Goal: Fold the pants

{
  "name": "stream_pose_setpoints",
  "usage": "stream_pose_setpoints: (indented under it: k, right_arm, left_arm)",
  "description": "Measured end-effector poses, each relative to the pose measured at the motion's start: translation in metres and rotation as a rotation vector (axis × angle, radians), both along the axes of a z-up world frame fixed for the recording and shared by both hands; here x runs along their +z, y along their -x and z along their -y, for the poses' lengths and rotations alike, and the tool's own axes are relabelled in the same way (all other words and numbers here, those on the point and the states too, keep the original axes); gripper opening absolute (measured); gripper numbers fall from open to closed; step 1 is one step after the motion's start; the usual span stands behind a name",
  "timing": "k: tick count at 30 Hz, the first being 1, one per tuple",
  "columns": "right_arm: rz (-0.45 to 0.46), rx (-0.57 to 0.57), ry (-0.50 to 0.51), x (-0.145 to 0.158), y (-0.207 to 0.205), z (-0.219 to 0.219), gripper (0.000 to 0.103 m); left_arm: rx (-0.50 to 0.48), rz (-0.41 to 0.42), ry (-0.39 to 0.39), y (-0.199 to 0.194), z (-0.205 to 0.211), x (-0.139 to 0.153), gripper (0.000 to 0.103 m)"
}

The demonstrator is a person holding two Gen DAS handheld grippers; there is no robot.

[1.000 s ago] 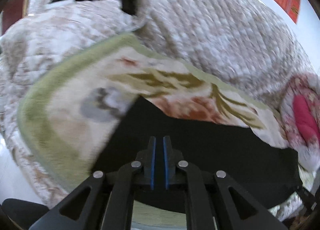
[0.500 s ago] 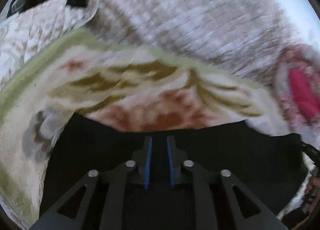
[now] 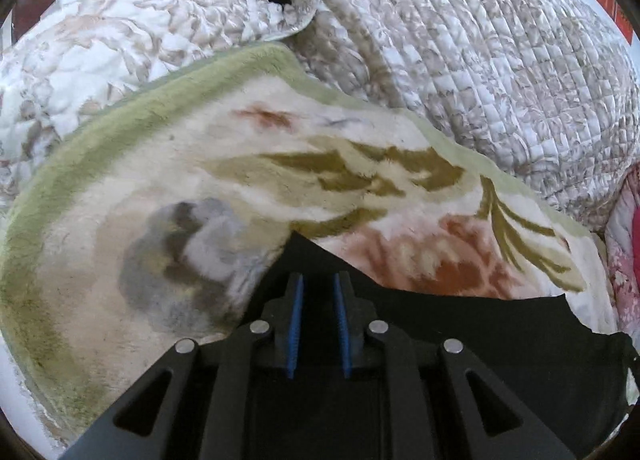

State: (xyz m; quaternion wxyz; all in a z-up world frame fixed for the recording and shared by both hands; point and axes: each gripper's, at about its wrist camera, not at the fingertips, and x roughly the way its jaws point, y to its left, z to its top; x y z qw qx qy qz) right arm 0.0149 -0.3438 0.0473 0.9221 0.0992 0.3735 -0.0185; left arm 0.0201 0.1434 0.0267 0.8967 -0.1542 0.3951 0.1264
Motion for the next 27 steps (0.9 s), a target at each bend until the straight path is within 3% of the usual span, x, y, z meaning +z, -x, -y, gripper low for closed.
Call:
stream_pose_setpoints:
  k: [4, 9, 15, 18, 22, 25, 27]
  right_arm:
    - [0.015, 0.026, -0.011, 0.001, 0.005, -0.004, 0.038]
    - [-0.021, 0.119, -0.032, -0.011, 0.014, -0.028, 0.038]
    - [-0.031, 0.224, 0.046, -0.026, 0.049, -0.078, 0.039]
    - [-0.035, 0.250, 0.105, -0.038, 0.072, -0.097, 0.040]
    - [-0.013, 0.322, 0.197, -0.048, 0.081, -0.115, 0.061]
    - [-0.011, 0.318, 0.195, -0.050, 0.080, -0.115, 0.064]
    - [-0.017, 0.315, 0.189, -0.049, 0.079, -0.114, 0.064]
  left_arm:
    - [-0.038, 0.021, 0.000, 0.002, 0.008, 0.002, 0.018]
    - [-0.223, 0.030, 0.003, 0.011, 0.050, 0.003, 0.018]
    - [-0.381, 0.023, -0.019, 0.032, 0.100, 0.002, 0.018]
    - [-0.396, 0.035, -0.009, 0.051, 0.111, 0.002, 0.023]
    - [-0.409, -0.004, 0.013, 0.068, 0.121, -0.014, 0.030]
    - [-0.435, 0.008, -0.059, 0.072, 0.132, -0.012, 0.037]
    - [-0.433, 0.009, -0.047, 0.071, 0.131, -0.012, 0.039]
